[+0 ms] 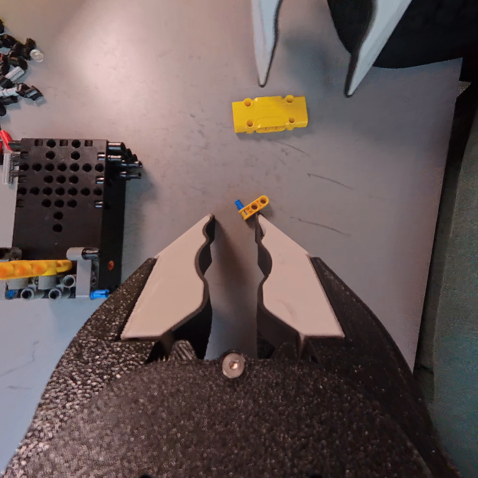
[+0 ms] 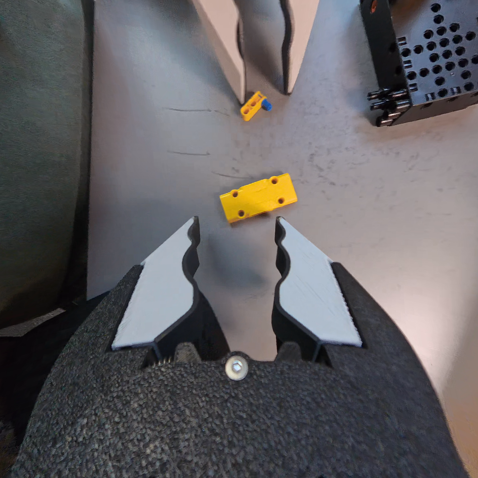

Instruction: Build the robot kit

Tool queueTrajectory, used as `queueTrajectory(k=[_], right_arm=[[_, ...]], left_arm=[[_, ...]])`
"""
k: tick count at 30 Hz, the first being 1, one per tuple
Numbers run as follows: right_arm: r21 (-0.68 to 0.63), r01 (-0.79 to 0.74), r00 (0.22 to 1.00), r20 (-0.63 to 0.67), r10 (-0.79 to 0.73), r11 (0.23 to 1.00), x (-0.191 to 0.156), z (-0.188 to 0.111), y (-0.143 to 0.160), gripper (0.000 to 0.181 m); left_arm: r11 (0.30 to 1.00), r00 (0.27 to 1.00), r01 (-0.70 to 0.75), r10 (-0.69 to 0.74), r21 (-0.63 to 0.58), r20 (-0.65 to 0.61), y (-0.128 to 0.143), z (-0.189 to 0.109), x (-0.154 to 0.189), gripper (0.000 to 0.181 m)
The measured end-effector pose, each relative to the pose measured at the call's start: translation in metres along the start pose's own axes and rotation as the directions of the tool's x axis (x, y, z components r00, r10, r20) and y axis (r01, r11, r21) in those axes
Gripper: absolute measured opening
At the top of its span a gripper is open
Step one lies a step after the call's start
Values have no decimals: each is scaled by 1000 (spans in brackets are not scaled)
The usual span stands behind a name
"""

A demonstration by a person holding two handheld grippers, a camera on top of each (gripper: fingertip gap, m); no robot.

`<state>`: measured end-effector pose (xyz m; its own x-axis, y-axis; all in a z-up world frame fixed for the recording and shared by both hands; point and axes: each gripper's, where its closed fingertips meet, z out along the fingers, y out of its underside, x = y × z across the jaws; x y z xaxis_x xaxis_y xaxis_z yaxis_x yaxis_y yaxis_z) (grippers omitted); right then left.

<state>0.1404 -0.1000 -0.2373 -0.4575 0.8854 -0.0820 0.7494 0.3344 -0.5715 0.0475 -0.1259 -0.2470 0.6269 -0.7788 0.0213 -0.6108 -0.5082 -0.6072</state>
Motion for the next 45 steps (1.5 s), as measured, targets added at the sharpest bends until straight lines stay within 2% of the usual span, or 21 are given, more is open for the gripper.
queueTrajectory(k=[3, 6, 10, 12, 13, 15, 17, 19, 22, 24, 25, 27, 31, 33, 34, 36, 37, 38, 41, 43, 45], right_arm=[[22, 30, 998, 52, -32, 999, -22, -3, -1, 46], [25, 51, 998, -49, -49, 998, -4, -5, -8, 54], [-43, 73, 997, -28, -75, 996, 12, 6, -11, 77], [-97, 144, 989, 3, -145, 985, 14, 18, -7, 78], [-63, 157, 988, 7, -157, 986, 16, 18, -15, 58], [6, 175, 985, 12, -175, 985, 16, 15, -27, 58], [166, 190, 981, -57, -183, 968, 18, 7, -53, 58], [433, 239, 964, -216, -157, 869, 26, -19, -96, 58], [726, 299, 936, -351, -41, 620, 23, -73, -147, 58], [780, 372, 907, -420, -18, 503, 15, -96, -167, 58], [792, 397, 896, -444, -9, 463, 11, -104, -174, 58], [791, 452, 869, -495, -3, 413, 6, -113, -185, 58], [690, 575, 784, -619, -53, 439, 3, -106, -187, 58], [601, 612, 736, -671, -92, 514, 10, -96, -178, 58], [549, 610, 729, -672, -132, 571, 14, -85, -170, 57], [513, 530, 796, -576, -187, 675, 17, -68, -150, 50], [505, 482, 833, -518, -195, 716, 17, -64, -142, 50], [482, 452, 855, -473, -211, 750, 17, -62, -135, 50], [275, 392, 901, -310, -305, 878, 14, -38, -108, 54], [136, 369, 909, -258, -327, 919, 20, -20, -94, 58], [89, 342, 919, -241, -313, 936, 28, -5, -89, 55]], left_arm=[[1000, 998, 8, -9, 7, 59, 5, -8, -15, 28], [1000, 994, 7, -9, 26, 109, 4, -17, -28, 28], [992, 999, 29, -32, 120, 18, -12, -24, -15, 29], [980, 995, 80, -67, 182, -76, -21, -26, -3, 31], [972, 988, 114, -89, 207, -123, -25, -27, 2, 32], [957, 978, 162, -123, 243, -166, -28, -33, 3, 35], [921, 956, 236, -162, 310, -246, -39, -45, 6, 37], [831, 892, 370, -192, 416, -409, -60, -66, 11, 40], [597, 682, 644, -162, 479, -713, -96, -106, 6, 46], [466, 520, 773, -74, 432, -851, -112, -130, 2, 44], [436, 463, 803, -28, 406, -886, -118, -138, 3, 42], [446, 409, 809, 41, 383, -911, -126, -146, 13, 36], [507, 468, 747, 58, 430, -882, -131, -146, 26, 26], [567, 578, 682, -30, 462, -815, -123, -129, 20, 24], [630, 657, 617, -84, 471, -749, -114, -116, 16, 24], [808, 862, 392, -156, 439, -483, -86, -83, 3, 25], [894, 940, 250, -134, 371, -312, -68, -69, -6, 25], [951, 980, 130, -80, 282, -181, -54, -61, -12, 25], [995, 996, -85, 86, 54, -12, -32, -43, -16, 25], [984, 985, -172, 173, -43, 9, -26, -31, -12, 25], [974, 976, -216, 216, -73, -12, -27, -21, -3, 25]])
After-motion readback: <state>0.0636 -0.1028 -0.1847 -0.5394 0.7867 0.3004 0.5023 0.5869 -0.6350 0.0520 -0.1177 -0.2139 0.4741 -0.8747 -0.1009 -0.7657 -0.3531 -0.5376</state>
